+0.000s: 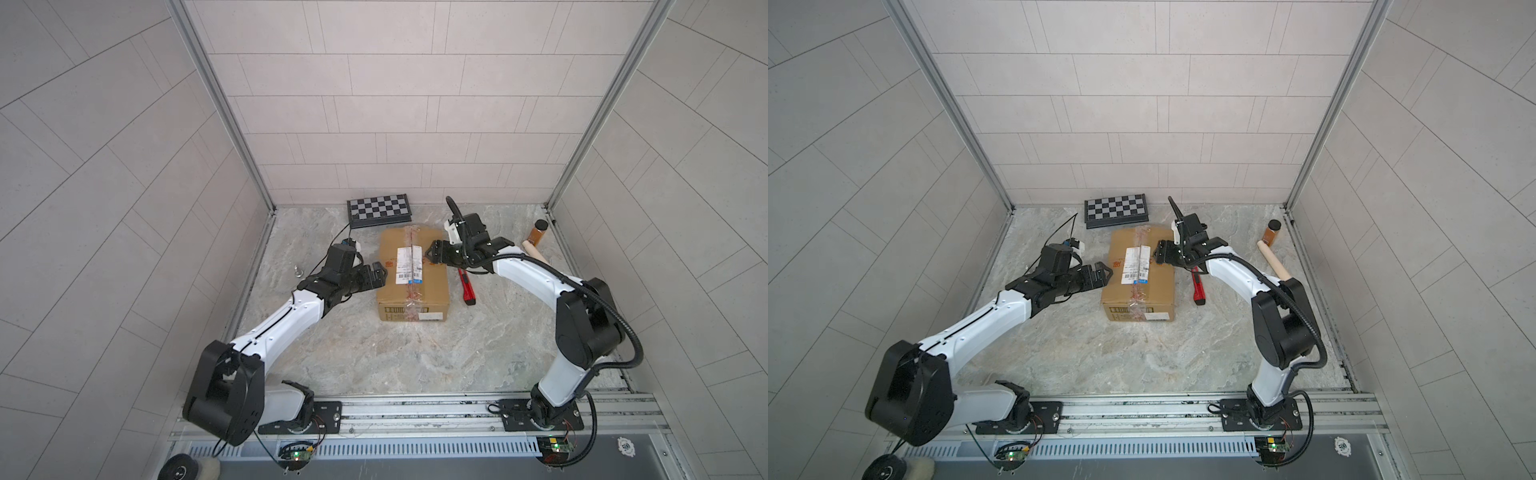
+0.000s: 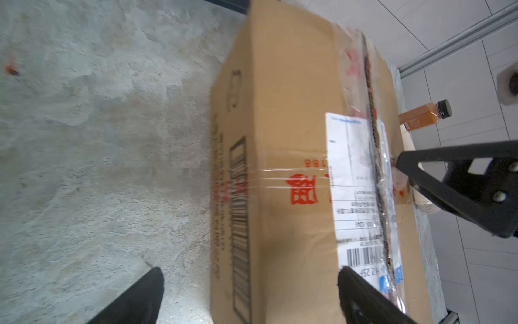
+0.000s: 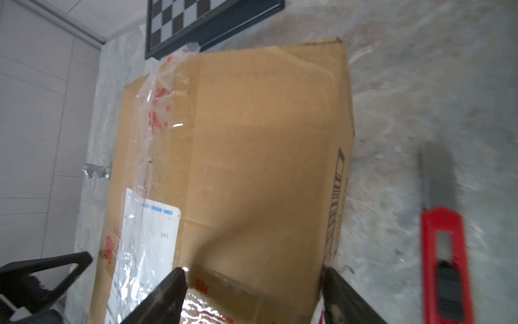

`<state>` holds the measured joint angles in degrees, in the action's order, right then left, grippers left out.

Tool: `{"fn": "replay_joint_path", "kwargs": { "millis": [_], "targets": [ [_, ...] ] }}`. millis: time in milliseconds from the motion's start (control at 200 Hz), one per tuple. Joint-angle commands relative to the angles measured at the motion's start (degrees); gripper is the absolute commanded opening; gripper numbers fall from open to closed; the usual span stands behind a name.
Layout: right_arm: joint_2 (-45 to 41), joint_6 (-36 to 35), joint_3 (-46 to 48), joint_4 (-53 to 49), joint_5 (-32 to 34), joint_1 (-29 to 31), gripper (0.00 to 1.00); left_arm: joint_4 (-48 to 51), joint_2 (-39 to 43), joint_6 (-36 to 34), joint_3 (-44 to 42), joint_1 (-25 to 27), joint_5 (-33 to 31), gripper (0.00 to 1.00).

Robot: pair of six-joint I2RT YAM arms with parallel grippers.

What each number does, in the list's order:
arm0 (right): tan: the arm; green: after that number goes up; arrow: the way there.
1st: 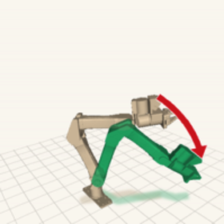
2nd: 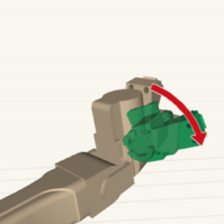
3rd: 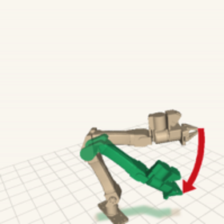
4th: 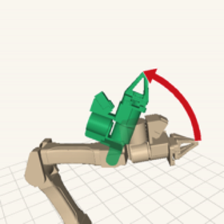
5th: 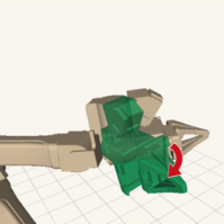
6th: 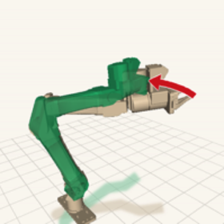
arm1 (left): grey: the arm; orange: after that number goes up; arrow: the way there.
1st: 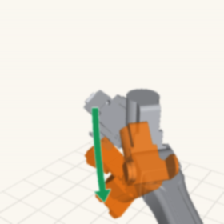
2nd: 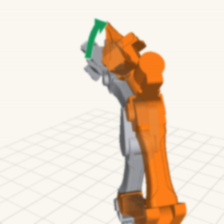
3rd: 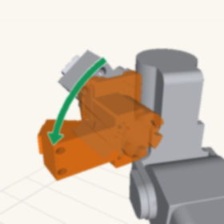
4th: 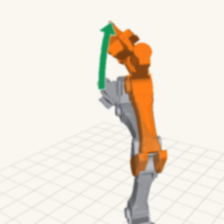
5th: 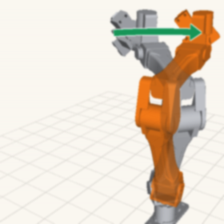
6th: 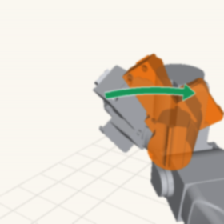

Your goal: Unpack the express box

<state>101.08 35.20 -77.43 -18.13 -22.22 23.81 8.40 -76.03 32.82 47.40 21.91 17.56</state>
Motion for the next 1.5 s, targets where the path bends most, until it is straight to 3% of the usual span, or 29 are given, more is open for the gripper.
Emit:
{"fn": "replay_joint_path", "kwargs": {
  "millis": [0, 85, 295, 441, 676, 956, 1196, 1362, 1492],
  "targets": [
    [1.8, -1.4, -5.1, -1.1, -3.7, 2.3, 0.77, -5.9, -0.5, 1.6, -1.5, 0.2, 3.9, 1.0],
    [2.3, -4.0, -9.7, -7.8, 2.0, 3.8, 0.77, -6.1, -1.6, 2.0, -2.3, 1.2, 2.8, 1.0],
    [2.4, -12.7, -24.3, -28.9, 29.3, 12.2, 0.79, -6.2, -5.2, 6.0, -6.0, 2.0, -0.4, 1.0],
    [7.1, -13.1, -31.2, -36.2, 37.6, 18.2, 0.79, -9.8, -5.7, 8.6, -9.8, 2.1, -0.8, 1.0],
    [16.6, -14.4, -37.3, -39.5, 44.1, 22.5, 0.8, -10.8, -5.7, 9.0, -11.5, 2.1, -1.4, 1.0],
    [29.6, -11.3, -54.3, -55.5, 51.0, 23.8, 0.8, -10.2, -10.6, 9.4, -12.7, 2.1, -3.3, 1.0],
    [31.2, -10.9, -54.4, -57.0, 54.7, 24.2, 0.79, -6.7, -14.6, 10.8, -14.1, 2.1, -7.6, 0.99],
    [30.0, -11.6, -51.5, -56.2, 56.4, 24.2, 0.66, -5.2, -16.9, 11.8, -15.2, 2.1, -10.0, 0.98],
    [30.8, -11.6, -49.9, -55.5, 55.8, 24.0, 0.74, -5.5, -17.4, 12.1, -16.3, 2.1, -10.7, 0.98]
  ]
}}
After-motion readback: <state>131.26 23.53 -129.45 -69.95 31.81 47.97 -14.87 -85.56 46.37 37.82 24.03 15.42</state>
